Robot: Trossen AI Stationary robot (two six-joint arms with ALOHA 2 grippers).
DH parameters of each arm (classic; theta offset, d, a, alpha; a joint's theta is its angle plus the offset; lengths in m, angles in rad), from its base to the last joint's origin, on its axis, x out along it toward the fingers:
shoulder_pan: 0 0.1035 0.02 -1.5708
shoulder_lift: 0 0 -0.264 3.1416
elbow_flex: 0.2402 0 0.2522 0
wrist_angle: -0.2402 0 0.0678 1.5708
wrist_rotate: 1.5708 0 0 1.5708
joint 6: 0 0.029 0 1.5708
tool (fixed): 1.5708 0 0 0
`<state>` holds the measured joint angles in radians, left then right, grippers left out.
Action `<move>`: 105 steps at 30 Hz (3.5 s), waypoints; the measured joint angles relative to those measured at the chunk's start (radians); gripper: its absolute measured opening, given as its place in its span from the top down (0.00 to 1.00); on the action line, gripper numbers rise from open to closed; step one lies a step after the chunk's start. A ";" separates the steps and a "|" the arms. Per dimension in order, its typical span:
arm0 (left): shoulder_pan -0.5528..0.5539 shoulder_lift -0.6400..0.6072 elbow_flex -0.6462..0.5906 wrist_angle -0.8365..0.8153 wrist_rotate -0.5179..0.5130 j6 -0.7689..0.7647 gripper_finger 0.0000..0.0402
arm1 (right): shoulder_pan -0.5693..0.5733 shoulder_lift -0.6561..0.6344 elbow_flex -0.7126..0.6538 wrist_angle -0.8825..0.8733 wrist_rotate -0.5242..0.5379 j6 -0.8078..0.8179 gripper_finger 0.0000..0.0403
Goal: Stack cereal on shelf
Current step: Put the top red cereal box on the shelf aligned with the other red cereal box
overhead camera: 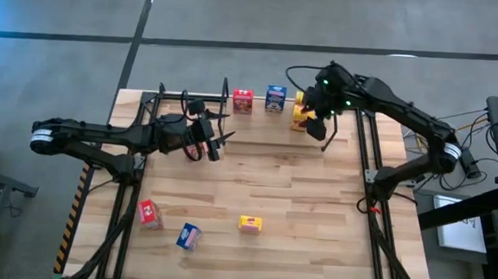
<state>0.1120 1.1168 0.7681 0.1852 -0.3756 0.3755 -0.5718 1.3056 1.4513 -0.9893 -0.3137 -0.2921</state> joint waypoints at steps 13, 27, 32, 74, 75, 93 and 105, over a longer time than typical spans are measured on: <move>0.000 0.000 0.000 -0.017 -0.007 -0.092 0.42 | 0.325 -0.276 -0.509 0.641 0.043 0.095 0.52; 0.000 0.000 0.024 -0.148 -0.010 -0.284 0.42 | 0.371 -0.369 -0.769 1.058 0.106 0.013 0.91; -0.001 0.025 0.103 -0.328 -0.011 -0.386 0.42 | 0.371 -0.356 -0.813 1.087 0.081 -0.003 0.90; -0.006 0.109 0.201 -0.653 -0.010 -0.580 0.42 | 0.392 -0.575 -1.039 1.483 0.135 -0.259 0.98; -0.006 0.109 0.201 -0.657 -0.010 -0.588 0.42 | 0.392 -0.582 -1.050 1.486 0.138 -0.260 0.98; -0.006 0.108 0.201 -0.748 -0.008 -0.722 0.42 | 0.390 -0.563 -1.015 1.487 0.287 -0.242 0.50; -0.006 0.109 0.201 -0.781 -0.008 -0.757 0.42 | 0.390 -0.550 -1.009 1.500 0.291 -0.337 0.95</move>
<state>0.1055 1.2257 0.9688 -0.5957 -0.3838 -0.3815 -0.1813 0.7556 0.4422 0.5104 -0.0227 -0.6294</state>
